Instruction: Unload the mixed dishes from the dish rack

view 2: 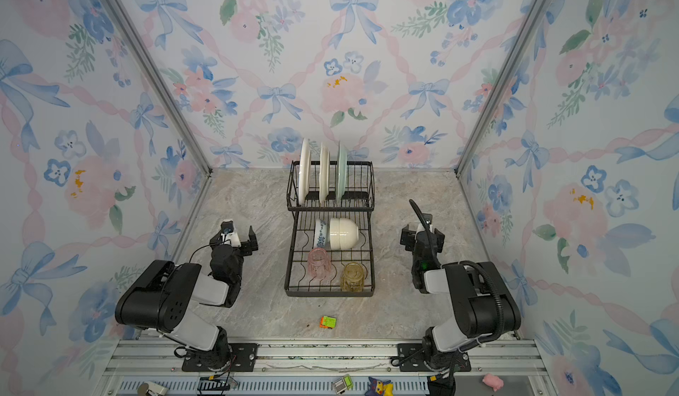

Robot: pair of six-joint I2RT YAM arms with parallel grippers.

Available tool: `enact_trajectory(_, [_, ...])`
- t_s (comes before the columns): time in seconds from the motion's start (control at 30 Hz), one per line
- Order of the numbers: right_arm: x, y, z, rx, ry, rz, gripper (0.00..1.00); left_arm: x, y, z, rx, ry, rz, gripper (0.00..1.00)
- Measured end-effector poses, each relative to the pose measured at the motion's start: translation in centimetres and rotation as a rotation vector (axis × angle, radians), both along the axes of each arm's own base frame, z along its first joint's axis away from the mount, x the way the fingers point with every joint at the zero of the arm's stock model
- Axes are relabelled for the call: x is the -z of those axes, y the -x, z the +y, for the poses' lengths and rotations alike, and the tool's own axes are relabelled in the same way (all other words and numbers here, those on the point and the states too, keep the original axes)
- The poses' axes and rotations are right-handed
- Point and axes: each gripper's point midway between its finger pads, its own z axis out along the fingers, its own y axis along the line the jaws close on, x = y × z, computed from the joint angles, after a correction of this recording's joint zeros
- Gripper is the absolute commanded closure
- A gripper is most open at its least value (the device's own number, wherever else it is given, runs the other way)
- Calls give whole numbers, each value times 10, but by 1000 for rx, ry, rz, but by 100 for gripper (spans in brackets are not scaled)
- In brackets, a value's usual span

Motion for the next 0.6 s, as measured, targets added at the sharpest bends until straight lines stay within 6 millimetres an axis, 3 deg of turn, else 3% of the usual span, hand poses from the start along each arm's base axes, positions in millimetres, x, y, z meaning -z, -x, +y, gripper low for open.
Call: enact_trajectory(0.6, [0,0,-1,-5,-5,0,3,0,-1,1,-2,0,1,2])
